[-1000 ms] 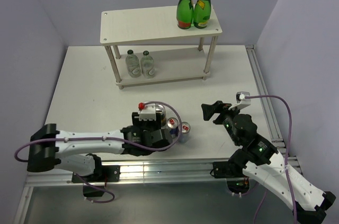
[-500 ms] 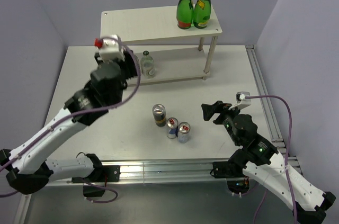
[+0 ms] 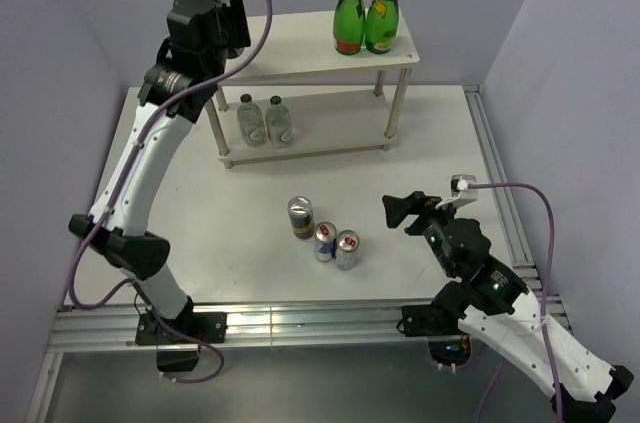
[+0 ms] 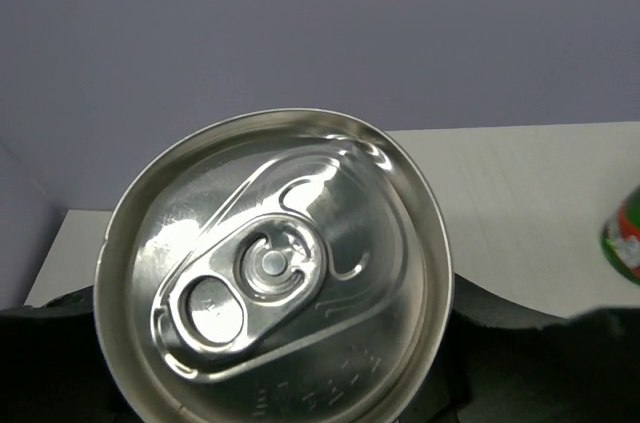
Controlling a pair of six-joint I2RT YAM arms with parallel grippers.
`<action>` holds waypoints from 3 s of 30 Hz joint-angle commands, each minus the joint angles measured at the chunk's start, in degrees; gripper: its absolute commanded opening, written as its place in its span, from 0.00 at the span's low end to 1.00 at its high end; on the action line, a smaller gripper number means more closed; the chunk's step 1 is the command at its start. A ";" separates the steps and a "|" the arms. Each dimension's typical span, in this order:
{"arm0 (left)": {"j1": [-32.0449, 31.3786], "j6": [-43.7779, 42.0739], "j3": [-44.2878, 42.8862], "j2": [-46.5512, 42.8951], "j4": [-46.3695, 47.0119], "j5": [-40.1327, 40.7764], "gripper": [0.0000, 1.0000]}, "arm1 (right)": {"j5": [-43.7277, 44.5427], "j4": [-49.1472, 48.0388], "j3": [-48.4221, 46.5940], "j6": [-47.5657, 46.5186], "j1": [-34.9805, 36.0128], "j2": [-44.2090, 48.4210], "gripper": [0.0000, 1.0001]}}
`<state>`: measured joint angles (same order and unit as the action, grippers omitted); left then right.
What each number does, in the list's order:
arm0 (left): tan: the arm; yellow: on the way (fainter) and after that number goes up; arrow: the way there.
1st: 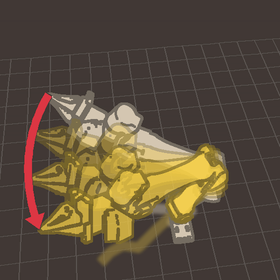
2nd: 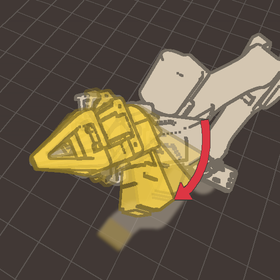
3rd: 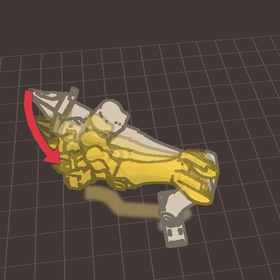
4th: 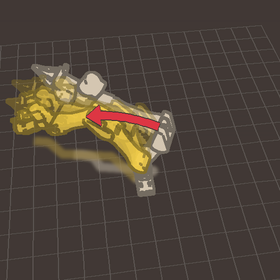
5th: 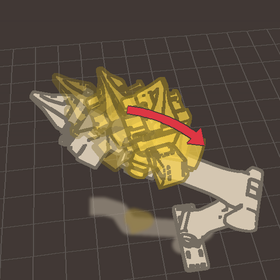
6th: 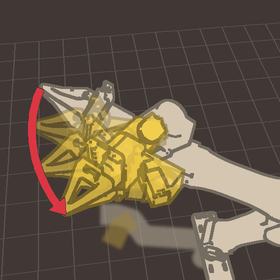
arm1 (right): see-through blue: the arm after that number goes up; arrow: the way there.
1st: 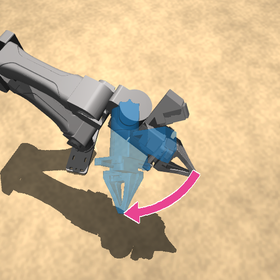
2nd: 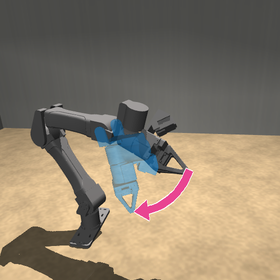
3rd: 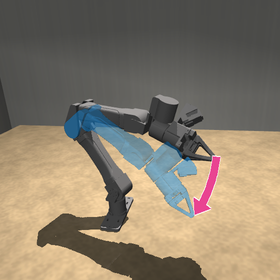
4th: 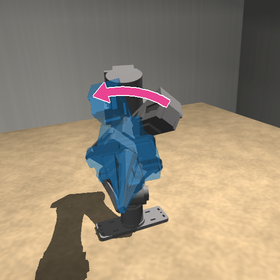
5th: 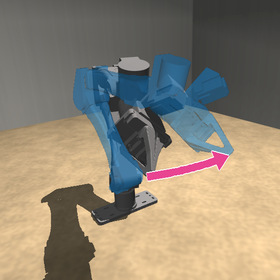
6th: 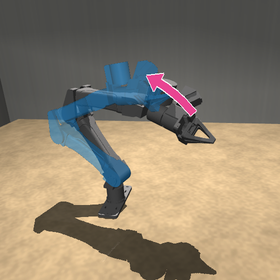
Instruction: Place and organize the beverage onto the shelf
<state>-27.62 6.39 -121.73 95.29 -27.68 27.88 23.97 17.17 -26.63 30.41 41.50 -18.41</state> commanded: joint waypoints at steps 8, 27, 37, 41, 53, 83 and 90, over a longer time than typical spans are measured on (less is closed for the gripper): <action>4.24 -2.61 -15.30 10.80 -3.09 -6.43 0.01 | 1.00 -1.44 0.53 -0.27 0.25 1.10 0.93; 4.94 -2.00 -6.94 6.93 0.44 -5.47 0.73 | 0.73 -1.70 0.53 -0.27 0.34 0.75 0.93; 4.94 -1.56 -5.27 4.91 0.79 -4.85 0.94 | 0.64 -1.70 0.53 -0.27 0.25 0.66 0.93; 4.15 -0.86 -3.61 1.59 -0.70 -2.85 0.99 | 0.64 -1.79 0.53 -0.27 0.25 0.66 0.93; -19.39 7.65 38.30 -29.43 1.94 14.14 0.99 | 0.47 -1.79 0.62 -0.27 0.25 1.19 0.93; -33.47 29.82 93.70 -33.59 39.28 4.82 0.97 | 0.56 -2.23 0.44 -0.44 0.25 -1.10 0.93; -34.08 30.08 94.22 -30.43 43.76 5.34 0.97 | 0.38 -2.40 0.53 -0.53 0.25 -1.10 0.93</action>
<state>-61.12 35.64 -28.08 64.38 10.55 33.26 24.12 17.12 -26.55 30.39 41.50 -19.22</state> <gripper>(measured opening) 0.969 0.935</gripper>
